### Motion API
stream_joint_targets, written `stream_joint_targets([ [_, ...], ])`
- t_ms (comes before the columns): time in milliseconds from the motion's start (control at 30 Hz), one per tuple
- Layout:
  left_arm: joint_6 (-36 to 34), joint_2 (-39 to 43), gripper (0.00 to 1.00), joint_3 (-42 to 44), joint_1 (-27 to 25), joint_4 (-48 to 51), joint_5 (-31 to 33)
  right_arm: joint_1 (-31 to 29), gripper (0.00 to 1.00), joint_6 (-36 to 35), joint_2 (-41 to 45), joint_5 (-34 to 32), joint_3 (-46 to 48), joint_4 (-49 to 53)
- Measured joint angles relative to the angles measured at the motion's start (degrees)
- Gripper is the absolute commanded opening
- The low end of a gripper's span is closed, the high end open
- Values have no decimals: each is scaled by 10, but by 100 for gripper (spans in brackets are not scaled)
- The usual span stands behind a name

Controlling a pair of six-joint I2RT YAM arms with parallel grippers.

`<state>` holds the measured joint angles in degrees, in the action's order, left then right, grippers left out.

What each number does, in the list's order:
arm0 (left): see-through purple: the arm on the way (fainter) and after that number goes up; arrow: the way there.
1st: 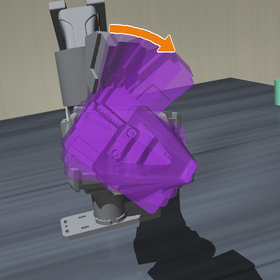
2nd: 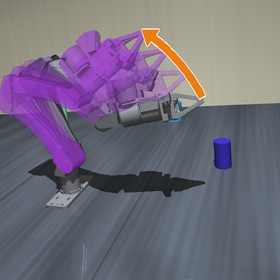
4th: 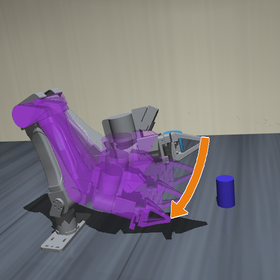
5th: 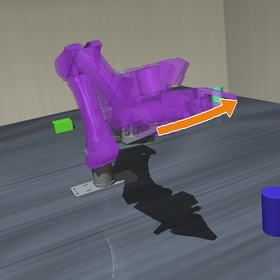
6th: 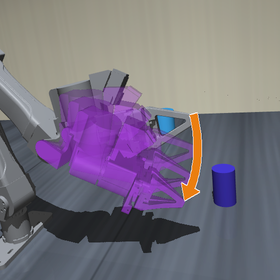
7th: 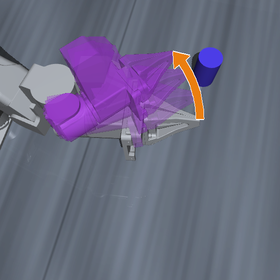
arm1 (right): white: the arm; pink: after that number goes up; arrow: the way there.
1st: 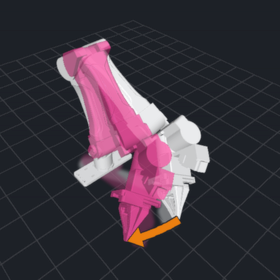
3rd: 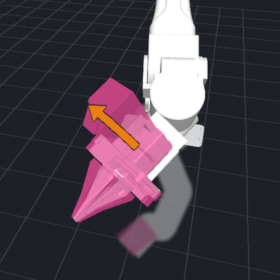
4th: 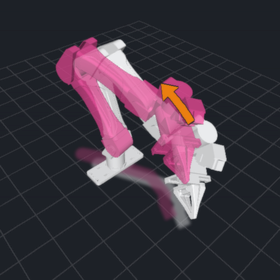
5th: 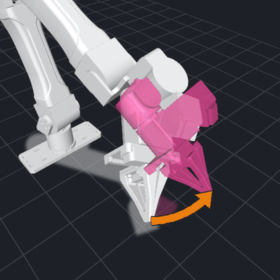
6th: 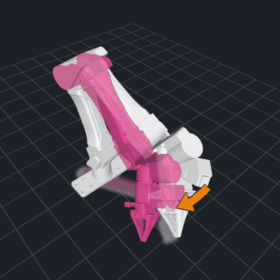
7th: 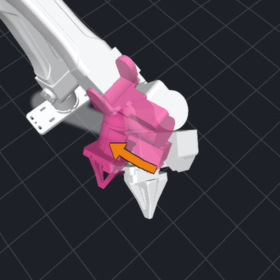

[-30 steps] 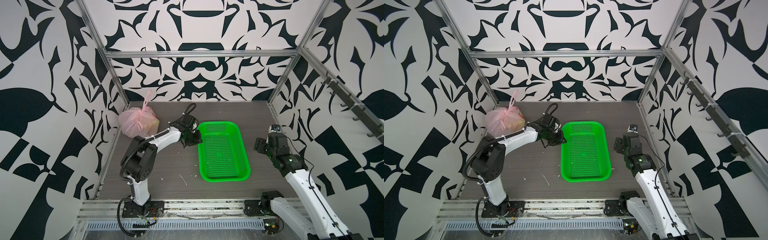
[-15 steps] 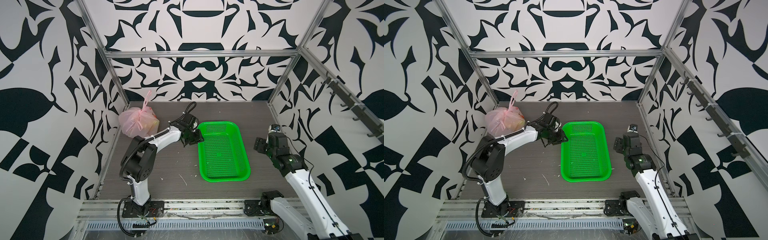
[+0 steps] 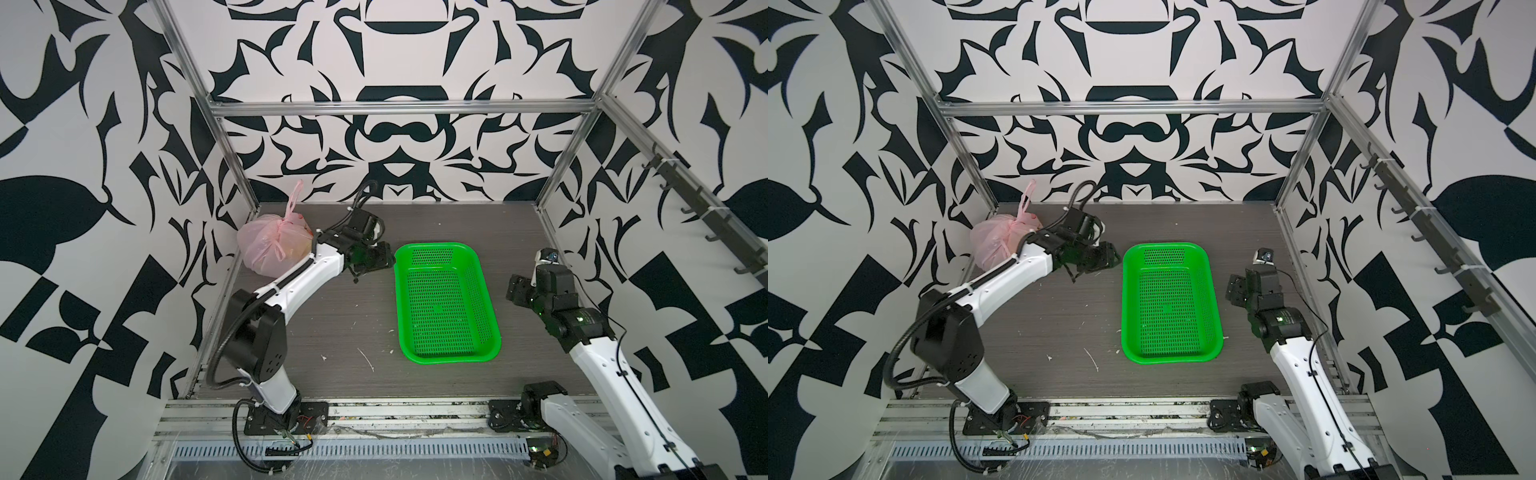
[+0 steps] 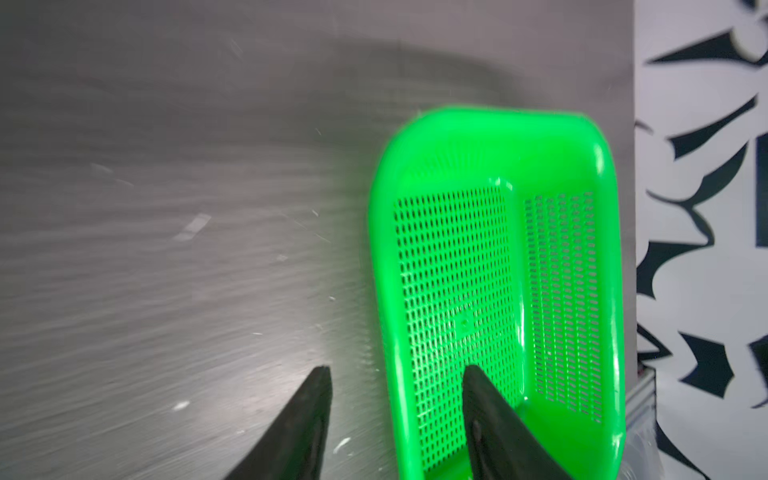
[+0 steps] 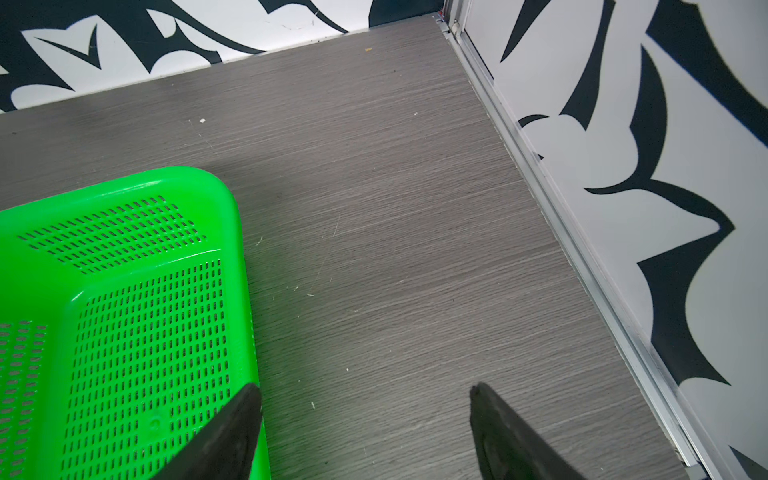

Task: Untie the knot of the plastic bag and take out the fruit
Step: 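Release the basket and move the left gripper above the pink bag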

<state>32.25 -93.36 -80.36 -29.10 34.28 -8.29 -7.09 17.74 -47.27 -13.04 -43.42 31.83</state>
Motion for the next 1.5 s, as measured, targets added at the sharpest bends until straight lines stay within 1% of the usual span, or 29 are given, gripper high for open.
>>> stream_joint_targets([
  [133,-28,68,57,-9,70,31,22,0,80,-1,0,7,0,-2],
  [267,-59,99,58,-36,148,66,39,0,80,-1,0,15,0,-10],
  [467,-100,92,58,-48,240,94,49,0,78,-1,-5,40,0,-24],
  [600,-124,54,59,-69,285,106,59,-2,78,-1,-17,48,0,-29],
  [800,-159,-35,63,-130,318,114,95,-5,77,-1,-25,52,0,-30],
  [933,-182,-73,63,-163,323,113,132,-7,77,-1,-36,52,0,-30],
  [1167,-219,-137,62,-256,328,110,177,-13,77,-4,-61,51,-7,-30],
  [1300,-238,-155,60,-271,335,110,189,-14,76,-10,-69,51,-8,-30],
  [1500,-253,-181,58,-274,367,109,193,-17,76,-12,-87,51,-14,-30],
])
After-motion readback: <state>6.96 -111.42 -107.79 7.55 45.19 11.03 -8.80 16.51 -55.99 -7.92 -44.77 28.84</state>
